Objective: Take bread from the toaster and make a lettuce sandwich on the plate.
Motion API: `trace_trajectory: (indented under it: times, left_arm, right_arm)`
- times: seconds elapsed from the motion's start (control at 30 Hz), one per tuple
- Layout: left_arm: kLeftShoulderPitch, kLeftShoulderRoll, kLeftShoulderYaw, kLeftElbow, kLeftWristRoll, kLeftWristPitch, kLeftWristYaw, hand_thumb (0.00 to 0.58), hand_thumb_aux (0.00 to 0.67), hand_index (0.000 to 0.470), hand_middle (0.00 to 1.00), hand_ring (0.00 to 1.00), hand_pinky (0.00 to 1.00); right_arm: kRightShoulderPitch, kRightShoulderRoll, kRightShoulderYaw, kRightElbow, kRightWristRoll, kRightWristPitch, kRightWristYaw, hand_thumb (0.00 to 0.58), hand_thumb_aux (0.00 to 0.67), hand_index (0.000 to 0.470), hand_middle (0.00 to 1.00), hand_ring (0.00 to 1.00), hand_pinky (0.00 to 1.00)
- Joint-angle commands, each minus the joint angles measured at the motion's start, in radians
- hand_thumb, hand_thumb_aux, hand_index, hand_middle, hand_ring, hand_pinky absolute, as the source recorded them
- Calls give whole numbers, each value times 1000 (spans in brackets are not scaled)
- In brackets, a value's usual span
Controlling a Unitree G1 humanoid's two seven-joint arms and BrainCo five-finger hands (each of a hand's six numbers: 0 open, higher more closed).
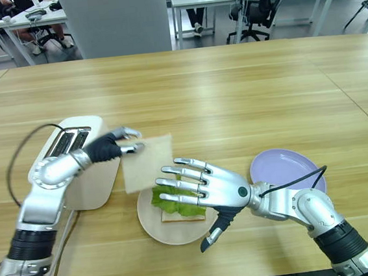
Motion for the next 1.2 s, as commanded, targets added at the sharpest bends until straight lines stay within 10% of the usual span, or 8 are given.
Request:
trace_trajectory:
  times: [0.03,0.87,0.93,0.97,1.0,1.03,1.2]
  left_arm:
    - [-6,-47,-73,82,-16,24,-40,580,670,460,1000,1000,1000]
    - [-127,-180,-203,703,192,-467,35,580,670,460,1000,1000,1000]
    - [-135,-180,-224,720,251,-532,92,561,549,377,529,529,529]
    - [-141,-172,-236,718,300,-574,145,561,549,377,529,529,529]
    - [-154,-158,-251,716,375,-618,231,291,197,135,286,286,286]
    - [-170,-144,-259,711,451,-651,335,0,0,0,282,282,282]
    - [-273,-12,-251,540,921,-621,1033,0,0,0,255,255,255]
  right_arm:
    - [-1,-2,32,-7,-13,-17,22,0,0,0,0,0,0]
    - [-69,48,228,451,503,-25,716,0,0,0,0,0,0]
    - [-64,55,239,460,570,-7,786,0,0,0,0,0,0]
    - [-63,57,246,461,606,4,824,0,0,0,0,0,0]
    - [-61,59,250,462,638,18,861,0,0,0,0,0,0]
    - [-59,60,254,459,666,30,895,0,0,0,0,0,0]
    - [-58,85,234,443,763,76,978,0,0,0,0,0,0]
